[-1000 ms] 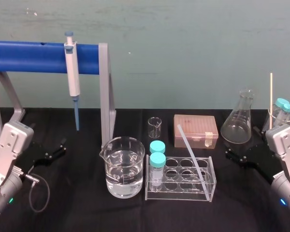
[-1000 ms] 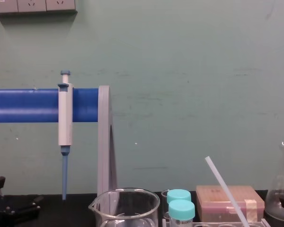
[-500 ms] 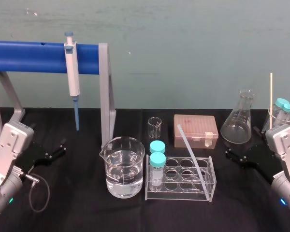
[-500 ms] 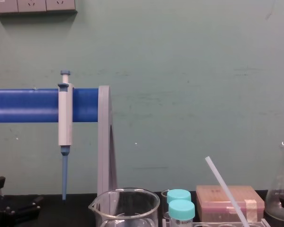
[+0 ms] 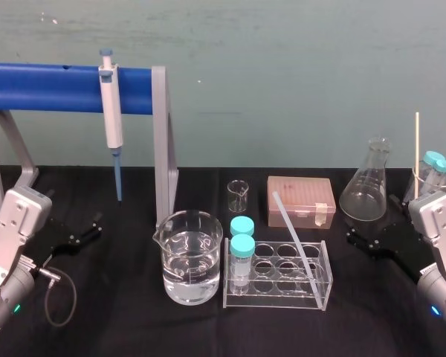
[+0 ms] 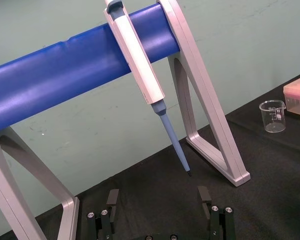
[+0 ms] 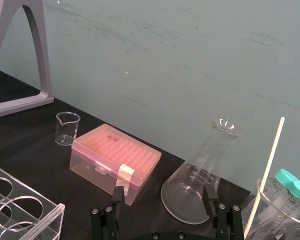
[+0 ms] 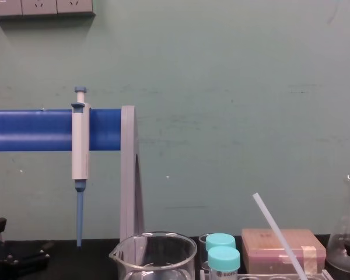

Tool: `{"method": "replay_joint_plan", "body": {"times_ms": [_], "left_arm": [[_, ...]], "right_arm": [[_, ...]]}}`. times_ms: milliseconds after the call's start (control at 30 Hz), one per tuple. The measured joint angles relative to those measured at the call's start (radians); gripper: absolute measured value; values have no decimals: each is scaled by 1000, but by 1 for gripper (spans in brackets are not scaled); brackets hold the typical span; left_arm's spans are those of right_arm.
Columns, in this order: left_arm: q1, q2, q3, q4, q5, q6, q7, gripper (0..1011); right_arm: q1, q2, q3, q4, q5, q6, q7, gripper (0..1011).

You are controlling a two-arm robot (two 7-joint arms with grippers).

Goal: Pick up the stirring rod with one hand, then place it down.

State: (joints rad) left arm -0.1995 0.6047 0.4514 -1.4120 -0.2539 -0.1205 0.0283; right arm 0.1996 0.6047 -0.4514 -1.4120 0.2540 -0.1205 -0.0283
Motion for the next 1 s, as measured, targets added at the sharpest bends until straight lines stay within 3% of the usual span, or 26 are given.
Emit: {"method": "replay_joint_plan", "body": {"times_ms": [100,300,400,600,800,1000], "left_arm": [[0,0,0,0,0,0,0,1000],[0,0,0,0,0,0,0,1000],[0,0,0,0,0,0,0,1000],[0,0,0,0,0,0,0,1000],[0,0,0,0,0,0,0,1000],[0,0,0,0,0,0,0,1000]], "right_arm": [[1,-1,9,1,7,0,11,1003],[-23,18,67,-57,114,23,104,1003],[-61,49,115,-138,212,68,182,1003],[-124,99,166,-262,314,138,270,1003],[-162,138,179,-346,352,191,349,1003],[-125,135,142,-332,335,252,403,1003]]}}
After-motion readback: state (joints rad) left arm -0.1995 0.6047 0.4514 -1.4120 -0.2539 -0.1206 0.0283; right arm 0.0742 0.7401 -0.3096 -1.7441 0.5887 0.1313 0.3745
